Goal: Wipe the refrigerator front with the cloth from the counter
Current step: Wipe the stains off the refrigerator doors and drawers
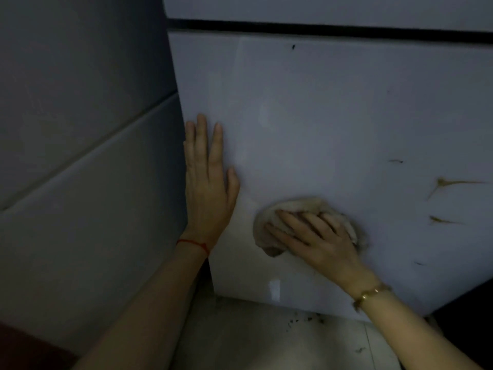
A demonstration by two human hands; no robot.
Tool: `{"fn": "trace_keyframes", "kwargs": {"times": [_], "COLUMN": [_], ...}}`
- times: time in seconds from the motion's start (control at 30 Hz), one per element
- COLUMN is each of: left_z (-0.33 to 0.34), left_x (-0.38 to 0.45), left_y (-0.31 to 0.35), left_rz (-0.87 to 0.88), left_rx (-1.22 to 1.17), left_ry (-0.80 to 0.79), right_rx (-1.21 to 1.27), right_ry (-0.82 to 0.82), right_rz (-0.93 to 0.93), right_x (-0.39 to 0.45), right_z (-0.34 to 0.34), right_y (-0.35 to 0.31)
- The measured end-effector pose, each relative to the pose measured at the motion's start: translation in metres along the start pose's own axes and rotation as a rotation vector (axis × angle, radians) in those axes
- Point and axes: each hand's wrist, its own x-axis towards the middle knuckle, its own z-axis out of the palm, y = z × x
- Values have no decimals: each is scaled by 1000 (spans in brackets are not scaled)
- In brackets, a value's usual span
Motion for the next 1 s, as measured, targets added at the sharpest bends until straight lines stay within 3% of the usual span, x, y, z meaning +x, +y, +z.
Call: {"fn": "trace_keyframes", "kwargs": {"times": [0.1, 0.27, 0.4, 0.57, 0.63, 0.83, 0.9, 1.0], "left_z": [-1, 4, 7, 11, 12, 16, 16, 17], "left_x": [4, 30, 33, 35, 35, 33, 32, 32], "left_y": [4, 21, 24, 21, 21, 16, 15, 15], "left_rz": [38, 95, 92, 115, 118, 129, 135, 127], "left_rx": [27, 41, 50, 82, 89, 91, 86, 79], "left_ry": [-7, 56, 100, 117, 122, 141, 141, 153], "right_rx": [-5, -46, -48, -53, -60, -80, -117, -77], "right_ry": [87, 415, 347, 149, 157, 421, 399, 195], "right_rz": [208, 615, 492, 241, 242, 555, 495, 259], "right_x": [10, 95, 109, 40, 32, 81, 71, 19], "right_z": [-20, -55, -53, -35, -38, -45, -35, -14], "right_y": [28, 99, 100, 63, 68, 99, 85, 43]}}
